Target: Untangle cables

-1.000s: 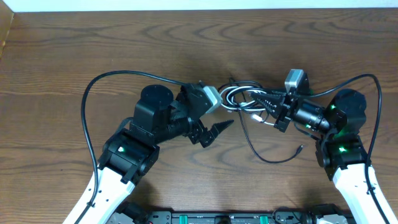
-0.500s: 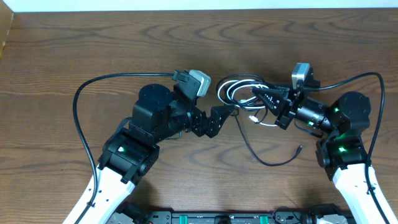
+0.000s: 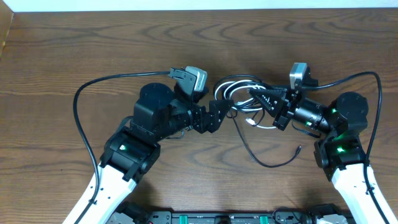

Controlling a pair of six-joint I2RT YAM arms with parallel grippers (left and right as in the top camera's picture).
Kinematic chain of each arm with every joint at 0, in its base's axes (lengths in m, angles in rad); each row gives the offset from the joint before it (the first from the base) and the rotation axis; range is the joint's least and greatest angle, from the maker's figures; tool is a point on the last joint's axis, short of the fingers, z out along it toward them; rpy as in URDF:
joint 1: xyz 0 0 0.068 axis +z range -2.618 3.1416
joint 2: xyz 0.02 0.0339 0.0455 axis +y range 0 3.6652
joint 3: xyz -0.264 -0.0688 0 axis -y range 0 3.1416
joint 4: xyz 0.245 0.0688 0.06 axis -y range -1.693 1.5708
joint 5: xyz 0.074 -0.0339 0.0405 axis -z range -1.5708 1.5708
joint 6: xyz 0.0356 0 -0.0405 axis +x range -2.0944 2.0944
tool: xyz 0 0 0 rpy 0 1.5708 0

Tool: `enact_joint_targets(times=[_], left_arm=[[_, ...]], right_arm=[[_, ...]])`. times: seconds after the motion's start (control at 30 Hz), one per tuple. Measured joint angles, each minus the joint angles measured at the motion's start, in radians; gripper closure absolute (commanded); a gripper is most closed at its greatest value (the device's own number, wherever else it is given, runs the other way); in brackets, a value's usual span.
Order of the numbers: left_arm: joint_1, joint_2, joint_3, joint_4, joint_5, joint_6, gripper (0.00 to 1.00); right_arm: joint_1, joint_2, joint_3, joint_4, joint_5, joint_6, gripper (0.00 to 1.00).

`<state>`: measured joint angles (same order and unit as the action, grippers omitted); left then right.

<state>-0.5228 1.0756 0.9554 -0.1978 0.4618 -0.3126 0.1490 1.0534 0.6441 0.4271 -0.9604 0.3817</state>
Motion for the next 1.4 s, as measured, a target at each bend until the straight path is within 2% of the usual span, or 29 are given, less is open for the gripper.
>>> enact_joint_targets(times=[0.1,0.2,0.37,0.4,0.43,0.57,0.63,0.7,1.23,1.4], left_arm=[[0.000,0.018,0.000,0.000,0.000,-0.002,0.50],[0.000,0.029,0.000,0.000,0.004,-0.006,0.76],[-0.002,0.030,0.000,0.012,0.007,0.006,0.81],[-0.002,0.030,0.000,0.019,0.008,0.006,0.87],[-0.002,0.030,0.000,0.024,0.008,0.005,0.88],[-0.002,0.030,0.000,0.039,0.010,0.006,0.86],[-0.002,0.030,0.000,0.047,0.014,0.006,0.71],[-0.001,0.031,0.000,0.072,0.037,0.011,0.65],[0.004,0.049,0.000,0.098,0.097,-0.002,0.64],[0.008,0.065,0.000,0.120,0.084,-0.007,0.71]], right_arm=[[0.000,0.000,0.000,0.003,0.007,0.002,0.99],[0.000,0.000,0.000,0.004,0.010,0.002,0.99],[0.000,0.000,0.000,0.004,0.018,0.002,0.99],[0.000,0.000,0.000,0.005,0.019,0.002,0.99],[0.000,0.000,0.000,0.005,0.021,0.002,0.99],[0.000,0.000,0.000,0.005,0.027,0.002,0.99],[0.000,0.000,0.000,0.005,0.031,0.002,0.99],[0.000,0.000,0.000,0.005,0.029,0.002,0.99],[0.048,0.000,0.000,0.061,0.085,0.021,0.99],[0.068,0.000,0.000,0.061,0.107,0.021,0.99]])
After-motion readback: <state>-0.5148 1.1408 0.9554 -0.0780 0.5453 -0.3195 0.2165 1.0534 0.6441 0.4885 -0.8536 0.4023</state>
